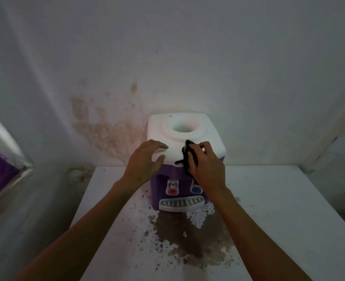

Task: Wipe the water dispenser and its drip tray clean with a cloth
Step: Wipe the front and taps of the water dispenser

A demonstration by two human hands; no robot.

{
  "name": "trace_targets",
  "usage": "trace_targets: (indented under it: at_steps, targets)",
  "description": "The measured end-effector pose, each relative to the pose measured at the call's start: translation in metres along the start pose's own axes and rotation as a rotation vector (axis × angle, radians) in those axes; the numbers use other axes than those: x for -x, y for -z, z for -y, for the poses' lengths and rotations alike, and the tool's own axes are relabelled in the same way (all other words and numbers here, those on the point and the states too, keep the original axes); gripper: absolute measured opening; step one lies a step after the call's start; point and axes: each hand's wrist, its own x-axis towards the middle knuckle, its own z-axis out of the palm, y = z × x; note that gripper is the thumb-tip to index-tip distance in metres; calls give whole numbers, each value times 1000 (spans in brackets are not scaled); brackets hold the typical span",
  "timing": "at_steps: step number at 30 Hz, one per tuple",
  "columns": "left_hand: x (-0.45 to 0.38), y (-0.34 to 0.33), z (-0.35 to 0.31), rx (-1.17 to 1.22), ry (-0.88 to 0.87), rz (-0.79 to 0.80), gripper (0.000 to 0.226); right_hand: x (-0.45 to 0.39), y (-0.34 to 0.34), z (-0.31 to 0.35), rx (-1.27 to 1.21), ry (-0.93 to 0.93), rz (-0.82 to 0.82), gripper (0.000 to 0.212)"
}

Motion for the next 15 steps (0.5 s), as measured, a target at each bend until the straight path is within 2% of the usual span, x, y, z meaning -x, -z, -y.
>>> trace_targets:
  at_steps: [4, 8, 10, 15]
  targets:
    - [-3, -21, -19, -35, -99, 44, 26, 12, 1, -23, -21, -192, -66, 23]
    - [0, -29, -23, -112, -108, -22, 25, 17, 3, -37, -152, -356, -106, 23]
    - [2, -31, -25, -168, -110, -41, 27, 19, 4, -37, -130, -331, -110, 27]
    - [7, -41, -35, -274, -83, -99, 28, 33, 0, -21, -134, -110, -21, 32]
